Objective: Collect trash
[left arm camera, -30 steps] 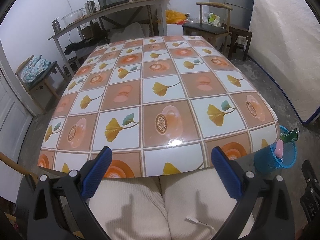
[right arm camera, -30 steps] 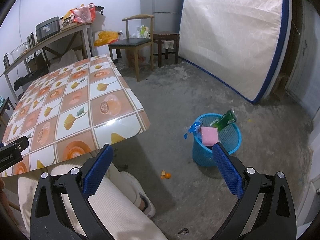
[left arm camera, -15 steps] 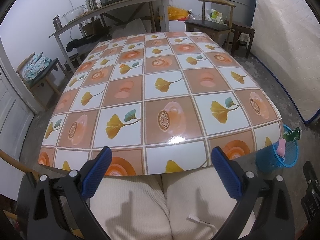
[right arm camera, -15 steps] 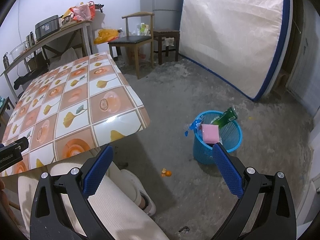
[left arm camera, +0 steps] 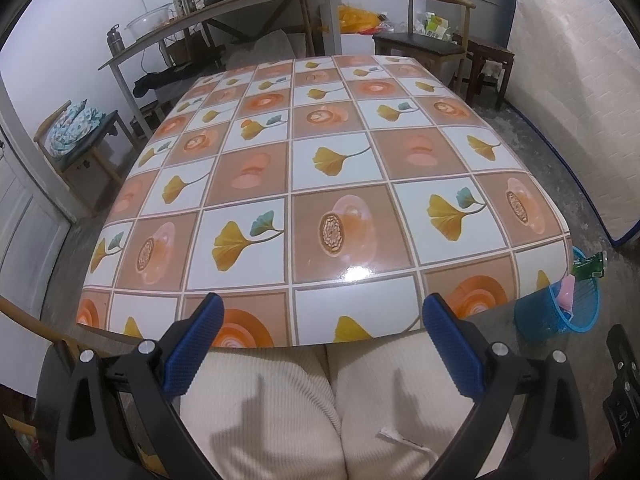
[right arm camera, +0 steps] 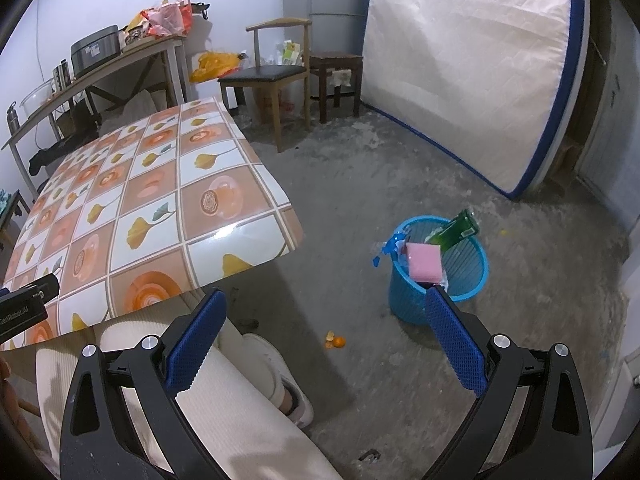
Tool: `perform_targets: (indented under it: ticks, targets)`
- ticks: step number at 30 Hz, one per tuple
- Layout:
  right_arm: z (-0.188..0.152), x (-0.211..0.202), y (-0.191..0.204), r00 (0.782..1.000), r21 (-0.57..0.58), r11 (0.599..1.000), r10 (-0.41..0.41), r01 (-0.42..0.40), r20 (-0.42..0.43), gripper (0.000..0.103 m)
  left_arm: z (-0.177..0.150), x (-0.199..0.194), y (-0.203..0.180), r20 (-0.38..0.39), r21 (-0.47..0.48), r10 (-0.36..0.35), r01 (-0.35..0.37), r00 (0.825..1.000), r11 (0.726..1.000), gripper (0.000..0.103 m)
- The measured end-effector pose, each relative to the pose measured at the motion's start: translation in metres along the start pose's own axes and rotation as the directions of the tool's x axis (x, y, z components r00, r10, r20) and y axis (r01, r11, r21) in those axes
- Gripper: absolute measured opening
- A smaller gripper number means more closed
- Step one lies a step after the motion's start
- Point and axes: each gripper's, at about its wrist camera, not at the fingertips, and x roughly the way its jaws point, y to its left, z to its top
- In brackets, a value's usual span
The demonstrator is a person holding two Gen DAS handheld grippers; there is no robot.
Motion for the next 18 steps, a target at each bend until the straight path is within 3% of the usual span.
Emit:
perform_targets:
  ticks: [18]
  targets:
    - [-0.0013, 0.0027, 0.0014, 1.000, 0.000, 1.000, 0.003, -0.003, -0.013, 0.095, -0.0012, 0.0039, 0.0006, -0.010, -0.001, 0.007, -0.007, 1.000, 1.000, 0.097]
